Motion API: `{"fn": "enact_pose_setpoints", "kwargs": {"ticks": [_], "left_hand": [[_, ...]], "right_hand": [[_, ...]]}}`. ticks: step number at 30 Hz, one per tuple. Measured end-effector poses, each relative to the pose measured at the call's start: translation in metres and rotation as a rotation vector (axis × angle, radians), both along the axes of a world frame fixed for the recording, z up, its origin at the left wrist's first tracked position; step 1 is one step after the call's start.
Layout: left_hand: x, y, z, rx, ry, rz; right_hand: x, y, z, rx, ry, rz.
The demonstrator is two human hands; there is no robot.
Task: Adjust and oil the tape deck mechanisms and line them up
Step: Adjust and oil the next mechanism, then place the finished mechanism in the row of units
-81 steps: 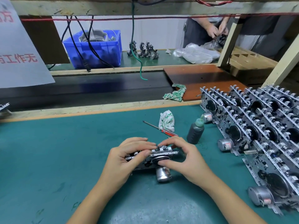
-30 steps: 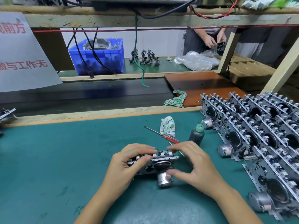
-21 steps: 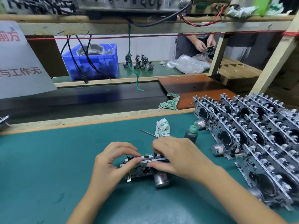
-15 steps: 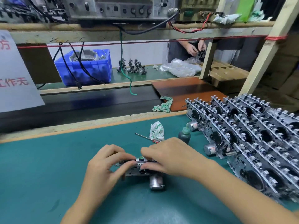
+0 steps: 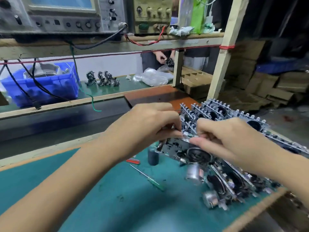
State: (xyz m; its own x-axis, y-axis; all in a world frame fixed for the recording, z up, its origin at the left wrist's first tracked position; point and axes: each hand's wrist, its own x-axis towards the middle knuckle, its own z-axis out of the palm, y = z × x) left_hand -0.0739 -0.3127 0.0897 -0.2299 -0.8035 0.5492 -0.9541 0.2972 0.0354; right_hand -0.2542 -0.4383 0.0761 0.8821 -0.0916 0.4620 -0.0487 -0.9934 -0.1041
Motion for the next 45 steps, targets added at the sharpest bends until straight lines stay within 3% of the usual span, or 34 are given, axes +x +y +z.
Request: {"fn": "enact_pose_setpoints", "kwargs": {"ticks": [6,14,18,24,26,28,30,33,37,41,45], "left_hand": [[-0.045,-0.093,0.028,-0.012,-0.067,-0.150],[-0.129,-0.219,0.032,-0.114,-0.033,-0.113],[-0.168,-0.264,-0.002,0.070,-0.029,-0.043],[-0.202,-0.292,-0.071,0.440,0.261,-0.016],[-0.209,-0.296,-0.087,0.525,0.279,-0.010],[-0.211,-0.301,-0.097,0.582,0.213,0.039],[-0.211,-0.304,-0.102,0.565,0.126,0.097],[-0.210,-0.306,-0.107,0.531,0.070,0.134],[-0.213,-0.303,-0.108,0.419,-0.018,0.234],[-0.219,-0.298,-0.109,0.337,-0.090,0.312],[-0.213,-0.298,-0.104,0.415,-0.129,0.287]], "right_hand": [[-0.061,-0.056,0.027,-0.283,-0.059,-0.200],[-0.136,-0.151,0.040,-0.540,-0.014,-0.460],[-0.160,-0.195,0.013,-0.616,0.100,-0.564],[-0.177,-0.231,-0.044,-0.584,0.120,-0.582],[-0.179,-0.240,-0.061,-0.553,0.143,-0.578],[-0.178,-0.247,-0.076,-0.515,0.291,-0.650],[-0.177,-0.252,-0.085,-0.379,0.382,-0.714],[-0.178,-0.256,-0.090,-0.113,0.315,-0.716],[-0.170,-0.252,-0.089,0.067,0.293,-0.684],[-0.165,-0.244,-0.088,0.050,0.292,-0.704],[-0.160,-0.235,-0.078,-0.329,0.414,-0.833]]}}
